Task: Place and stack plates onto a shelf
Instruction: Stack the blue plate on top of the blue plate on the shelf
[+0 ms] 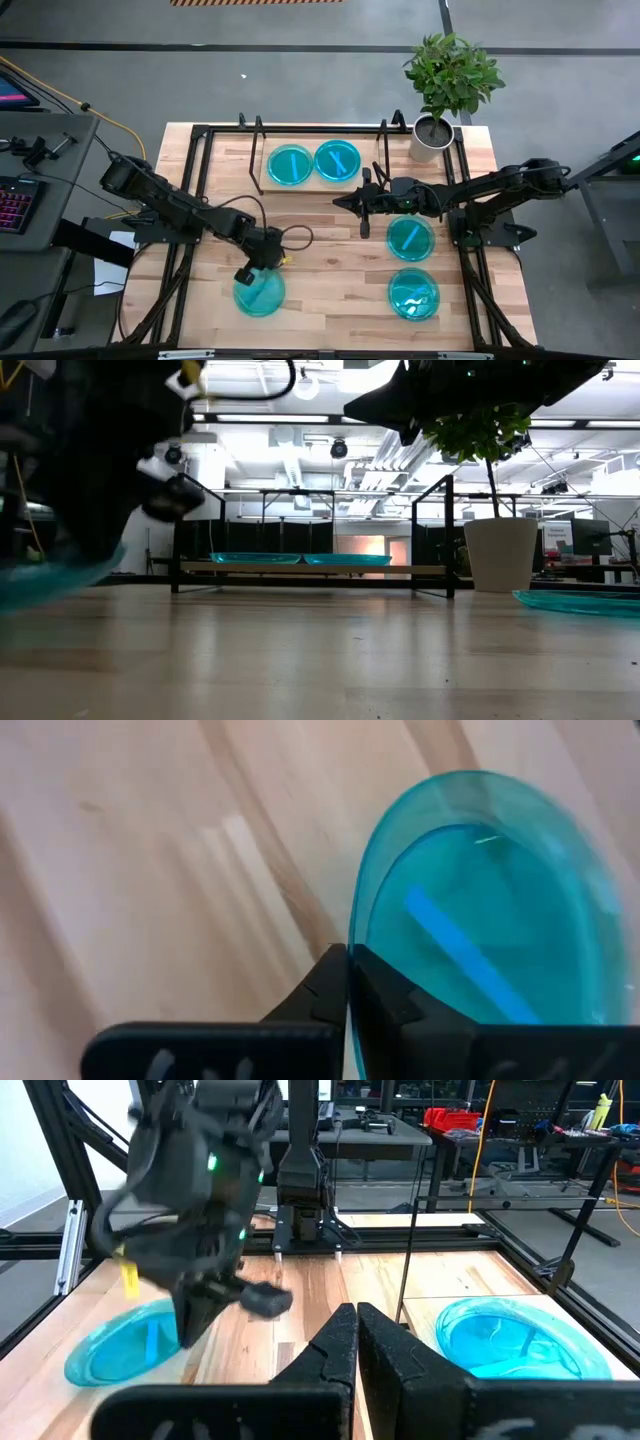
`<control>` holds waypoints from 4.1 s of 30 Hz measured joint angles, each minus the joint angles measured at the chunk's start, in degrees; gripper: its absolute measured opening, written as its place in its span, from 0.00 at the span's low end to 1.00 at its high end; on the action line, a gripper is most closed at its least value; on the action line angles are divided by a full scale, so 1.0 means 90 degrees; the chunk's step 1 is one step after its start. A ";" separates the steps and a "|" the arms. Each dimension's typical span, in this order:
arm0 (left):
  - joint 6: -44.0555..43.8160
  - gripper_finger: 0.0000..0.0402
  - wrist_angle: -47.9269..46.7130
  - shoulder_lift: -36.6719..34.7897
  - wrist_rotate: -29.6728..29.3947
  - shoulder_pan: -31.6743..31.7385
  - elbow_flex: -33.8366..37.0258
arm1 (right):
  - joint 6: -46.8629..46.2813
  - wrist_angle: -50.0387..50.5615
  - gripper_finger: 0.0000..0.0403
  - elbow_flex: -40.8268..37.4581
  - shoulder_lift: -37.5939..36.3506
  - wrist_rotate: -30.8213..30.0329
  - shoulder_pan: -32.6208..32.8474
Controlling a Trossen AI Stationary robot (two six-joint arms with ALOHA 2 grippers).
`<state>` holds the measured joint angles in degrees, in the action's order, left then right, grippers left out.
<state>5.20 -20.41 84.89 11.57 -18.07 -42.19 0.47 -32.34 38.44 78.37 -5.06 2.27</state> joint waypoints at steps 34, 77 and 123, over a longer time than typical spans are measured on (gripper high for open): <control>-0.3499 0.00 0.6086 -0.1210 -0.7254 0.2182 0.1808 | 0.0058 0.0083 0.00 0.0000 0.0000 -0.0080 -0.0001; 0.1157 0.00 0.6249 0.1120 -1.0380 0.2358 -0.0407 | 0.0331 -0.0123 0.00 0.0000 0.0000 -0.0081 -0.0001; -0.2627 0.00 -0.0386 0.0655 -0.7394 0.3563 -0.2269 | 0.0262 0.0041 0.00 0.0000 -0.0002 -0.0080 -0.0004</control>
<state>-18.44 -23.88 90.78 -54.98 14.00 -62.61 2.83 -31.97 38.44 78.35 -5.78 2.24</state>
